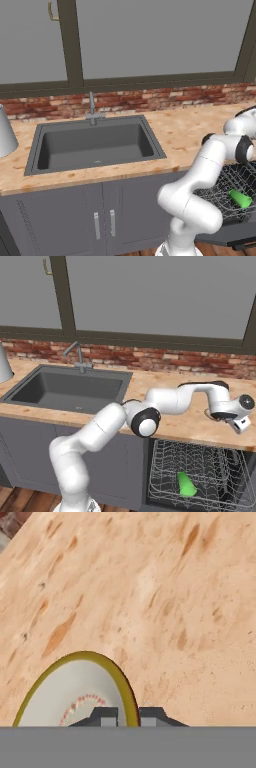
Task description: Pick up the cup and bowl from the counter, place them in the dishwasher, and close the dishwasher door.
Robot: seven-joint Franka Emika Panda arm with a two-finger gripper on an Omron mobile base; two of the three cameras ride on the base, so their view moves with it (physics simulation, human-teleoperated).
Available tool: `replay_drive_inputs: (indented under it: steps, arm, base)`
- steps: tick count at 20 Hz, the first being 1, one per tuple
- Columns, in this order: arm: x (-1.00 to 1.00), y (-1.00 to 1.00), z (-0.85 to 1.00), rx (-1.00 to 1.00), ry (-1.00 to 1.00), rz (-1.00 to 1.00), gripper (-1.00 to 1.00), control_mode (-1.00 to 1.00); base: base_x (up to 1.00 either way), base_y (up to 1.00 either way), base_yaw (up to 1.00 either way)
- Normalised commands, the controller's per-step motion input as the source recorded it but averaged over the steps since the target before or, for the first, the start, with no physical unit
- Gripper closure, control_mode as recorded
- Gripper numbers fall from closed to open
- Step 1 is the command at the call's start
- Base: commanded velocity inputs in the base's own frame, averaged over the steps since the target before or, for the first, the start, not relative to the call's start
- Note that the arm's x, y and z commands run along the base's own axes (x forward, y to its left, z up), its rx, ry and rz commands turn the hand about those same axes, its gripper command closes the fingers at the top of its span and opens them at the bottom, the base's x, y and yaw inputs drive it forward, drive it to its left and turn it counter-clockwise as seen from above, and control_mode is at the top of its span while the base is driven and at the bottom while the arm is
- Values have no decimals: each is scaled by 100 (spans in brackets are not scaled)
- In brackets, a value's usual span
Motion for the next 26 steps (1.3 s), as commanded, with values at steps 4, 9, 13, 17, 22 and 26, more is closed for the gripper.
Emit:
replay_drive_inputs:
  steps: [4,9,13,17,22,26]
  arm:
    - [-39,10,3,0,0,0,100,-100]
    - [-52,26,0,0,0,0,100,-100]
    - [-59,40,1,-3,-1,0,100,-100]
    - [-65,41,9,-4,-4,0,100,-100]
    - [-59,32,0,-2,-1,0,100,-100]
    - [-45,17,-10,0,0,0,100,-100]
  base:
    - [0,0,0]
    - [0,0,0]
    - [0,0,0]
    - [0,0,0]
    - [0,0,0]
    - [0,0,0]
